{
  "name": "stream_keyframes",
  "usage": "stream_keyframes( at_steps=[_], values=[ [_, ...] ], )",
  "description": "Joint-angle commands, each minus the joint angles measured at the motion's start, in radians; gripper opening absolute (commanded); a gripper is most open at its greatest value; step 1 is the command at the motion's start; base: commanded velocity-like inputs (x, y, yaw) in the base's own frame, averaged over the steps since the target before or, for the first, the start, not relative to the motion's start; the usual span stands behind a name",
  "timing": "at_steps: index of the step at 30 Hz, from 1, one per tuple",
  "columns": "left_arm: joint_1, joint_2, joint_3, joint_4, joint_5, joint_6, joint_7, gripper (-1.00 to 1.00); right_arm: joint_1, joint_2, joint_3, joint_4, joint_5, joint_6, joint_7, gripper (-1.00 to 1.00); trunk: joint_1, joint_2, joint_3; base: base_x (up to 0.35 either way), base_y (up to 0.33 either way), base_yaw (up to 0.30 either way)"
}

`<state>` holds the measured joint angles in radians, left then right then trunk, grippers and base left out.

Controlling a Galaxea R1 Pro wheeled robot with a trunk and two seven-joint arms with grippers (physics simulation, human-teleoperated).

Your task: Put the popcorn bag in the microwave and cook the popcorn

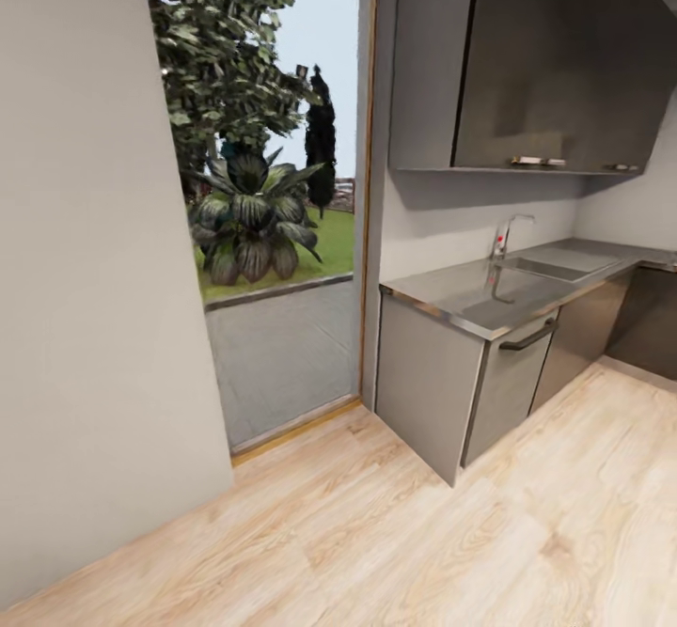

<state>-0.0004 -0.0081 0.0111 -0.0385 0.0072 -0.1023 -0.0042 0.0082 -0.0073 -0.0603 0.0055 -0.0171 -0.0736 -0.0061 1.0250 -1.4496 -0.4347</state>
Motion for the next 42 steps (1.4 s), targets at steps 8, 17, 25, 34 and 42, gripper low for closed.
stream_keyframes(
  at_steps=[8, 17, 25, 34, 42],
  values=[
    [0.0, 0.002, 0.0, 0.0, 0.07, -0.003, 0.0, 1.0, 0.0, 0.002, -0.007, 0.001, -0.001, -0.005, -0.009, 1.0, 0.0, 0.0, 0.001, 0.0, 0.0, -0.284],
    [0.0, 0.003, 0.0, 0.0, 0.093, -0.003, 0.0, 1.0, 0.0, 0.005, -0.007, 0.001, -0.001, -0.026, -0.009, 1.0, 0.0, 0.0, 0.001, 0.0, 0.0, -0.286],
    [0.0, 0.003, -0.001, 0.0, 0.094, -0.003, 0.0, 1.0, -0.001, 0.003, -0.006, 0.001, -0.001, -0.027, -0.009, 1.0, 0.0, 0.0, 0.001, 0.0, 0.0, -0.288],
    [0.0, 0.002, -0.002, 0.002, 0.093, -0.003, 0.0, 1.0, -0.001, 0.003, 0.0, 0.001, 0.013, -0.028, -0.004, 1.0, 0.0, 0.0, 0.001, 0.0, 0.0, -0.293],
    [0.0, 0.002, -0.001, 0.002, 0.093, -0.003, 0.0, 1.0, 0.0, 0.003, 0.003, 0.001, 0.016, -0.026, 0.004, 1.0, 0.0, 0.0, 0.001, 0.0, 0.0, -0.293]
  ],
)
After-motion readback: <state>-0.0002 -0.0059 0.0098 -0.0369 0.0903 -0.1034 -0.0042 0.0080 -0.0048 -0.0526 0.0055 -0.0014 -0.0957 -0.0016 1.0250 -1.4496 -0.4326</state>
